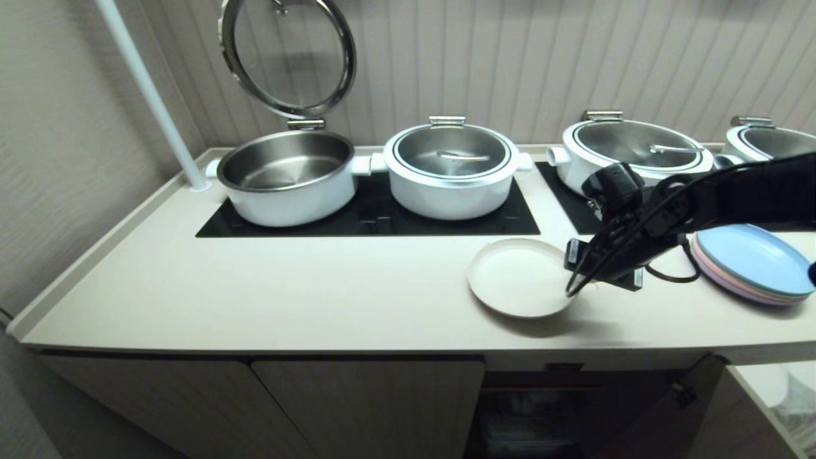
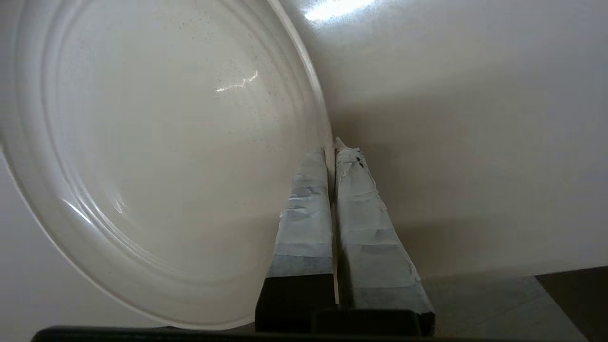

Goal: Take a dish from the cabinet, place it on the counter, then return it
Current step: Pick up the plate from the table

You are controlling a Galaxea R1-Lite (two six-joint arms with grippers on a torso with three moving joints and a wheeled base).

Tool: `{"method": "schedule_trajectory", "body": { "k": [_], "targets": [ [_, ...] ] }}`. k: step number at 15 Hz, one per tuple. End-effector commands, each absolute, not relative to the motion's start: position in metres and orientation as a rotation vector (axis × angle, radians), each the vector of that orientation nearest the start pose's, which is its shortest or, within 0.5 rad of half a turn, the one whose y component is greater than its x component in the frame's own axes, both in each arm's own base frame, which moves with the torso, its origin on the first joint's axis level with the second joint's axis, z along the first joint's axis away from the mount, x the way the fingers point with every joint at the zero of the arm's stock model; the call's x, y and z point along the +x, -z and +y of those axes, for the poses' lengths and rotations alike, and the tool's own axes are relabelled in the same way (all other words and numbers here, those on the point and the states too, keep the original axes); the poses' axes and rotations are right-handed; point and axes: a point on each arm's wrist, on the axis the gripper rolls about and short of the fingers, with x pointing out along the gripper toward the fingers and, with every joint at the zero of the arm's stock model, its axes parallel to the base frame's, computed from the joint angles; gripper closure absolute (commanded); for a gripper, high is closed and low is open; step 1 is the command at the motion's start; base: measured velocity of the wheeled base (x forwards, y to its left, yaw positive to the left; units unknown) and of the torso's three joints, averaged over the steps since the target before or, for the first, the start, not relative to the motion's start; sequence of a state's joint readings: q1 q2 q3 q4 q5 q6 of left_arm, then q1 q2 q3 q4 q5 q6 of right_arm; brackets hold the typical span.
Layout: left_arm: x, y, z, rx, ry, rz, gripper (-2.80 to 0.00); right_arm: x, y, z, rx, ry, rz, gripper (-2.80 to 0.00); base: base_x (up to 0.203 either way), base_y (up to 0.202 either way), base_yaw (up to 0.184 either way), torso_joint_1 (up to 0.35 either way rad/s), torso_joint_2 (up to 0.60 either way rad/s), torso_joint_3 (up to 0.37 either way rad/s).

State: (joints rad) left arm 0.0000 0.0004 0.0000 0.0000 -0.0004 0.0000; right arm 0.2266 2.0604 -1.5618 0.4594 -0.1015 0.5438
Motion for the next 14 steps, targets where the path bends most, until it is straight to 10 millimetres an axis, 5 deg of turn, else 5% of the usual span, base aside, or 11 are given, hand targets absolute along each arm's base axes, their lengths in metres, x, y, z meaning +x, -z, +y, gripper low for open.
{"method": "schedule_trajectory", "body": {
  "k": [1,14],
  "targets": [
    [-0.023,-0.075,0.000,0.000,0.000,0.000,-2.80,0.369,-0.175,0.085,0.367,0.143,0.928,0.00,0.000,0.000,0.000,0.000,0.00,0.000],
    [-0.023,-0.075,0.000,0.000,0.002,0.000,-2.80,0.311,-0.196,0.076,0.458,0.152,0.850,0.00,0.000,0.000,0.000,0.000,0.00,0.000]
  ]
}}
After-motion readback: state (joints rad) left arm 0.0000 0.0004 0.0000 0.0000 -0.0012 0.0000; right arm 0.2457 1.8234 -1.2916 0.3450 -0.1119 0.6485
